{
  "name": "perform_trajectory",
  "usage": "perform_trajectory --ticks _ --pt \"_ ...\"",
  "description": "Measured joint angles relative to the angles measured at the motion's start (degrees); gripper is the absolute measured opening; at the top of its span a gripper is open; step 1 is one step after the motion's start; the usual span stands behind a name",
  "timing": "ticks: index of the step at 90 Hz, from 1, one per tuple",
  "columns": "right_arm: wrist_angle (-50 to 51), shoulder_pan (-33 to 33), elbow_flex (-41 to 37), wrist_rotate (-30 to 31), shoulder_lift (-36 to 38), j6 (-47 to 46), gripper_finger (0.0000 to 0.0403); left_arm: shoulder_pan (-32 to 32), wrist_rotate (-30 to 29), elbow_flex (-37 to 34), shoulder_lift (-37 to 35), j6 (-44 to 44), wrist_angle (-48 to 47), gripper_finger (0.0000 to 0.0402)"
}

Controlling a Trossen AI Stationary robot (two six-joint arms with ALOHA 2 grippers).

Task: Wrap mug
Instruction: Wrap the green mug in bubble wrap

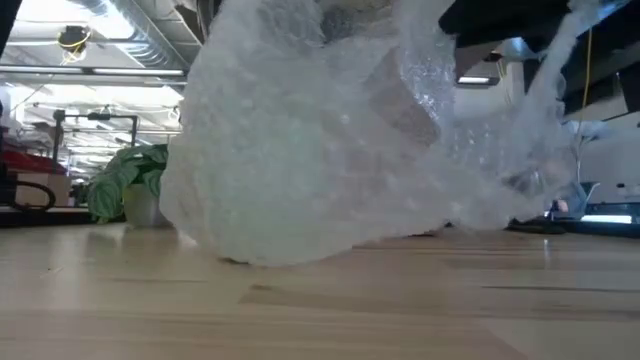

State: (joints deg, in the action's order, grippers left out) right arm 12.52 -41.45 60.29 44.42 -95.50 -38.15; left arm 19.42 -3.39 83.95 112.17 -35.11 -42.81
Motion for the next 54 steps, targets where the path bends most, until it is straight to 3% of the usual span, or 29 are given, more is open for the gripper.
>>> perform_trajectory --ticks 6,16,30,54 --pt "0.0 0.0 0.0 0.0 0.0 0.8 0.0009 0.2 -0.1 -0.1 -0.8 0.0 -0.1 0.0000" --pt "0.0 0.0 0.0 0.0 0.0 0.9 0.0018 0.6 -1.7 -0.2 -1.7 -1.3 -0.3 0.0000" --pt "0.0 0.0 0.0 -0.5 0.0 0.9 0.0009 0.5 2.4 -0.2 -1.8 -2.0 -0.1 0.0003" --pt "0.0 0.0 0.0 -0.5 0.0 0.9 0.0004 0.4 4.1 0.0 -2.1 -2.0 -0.1 0.0045"
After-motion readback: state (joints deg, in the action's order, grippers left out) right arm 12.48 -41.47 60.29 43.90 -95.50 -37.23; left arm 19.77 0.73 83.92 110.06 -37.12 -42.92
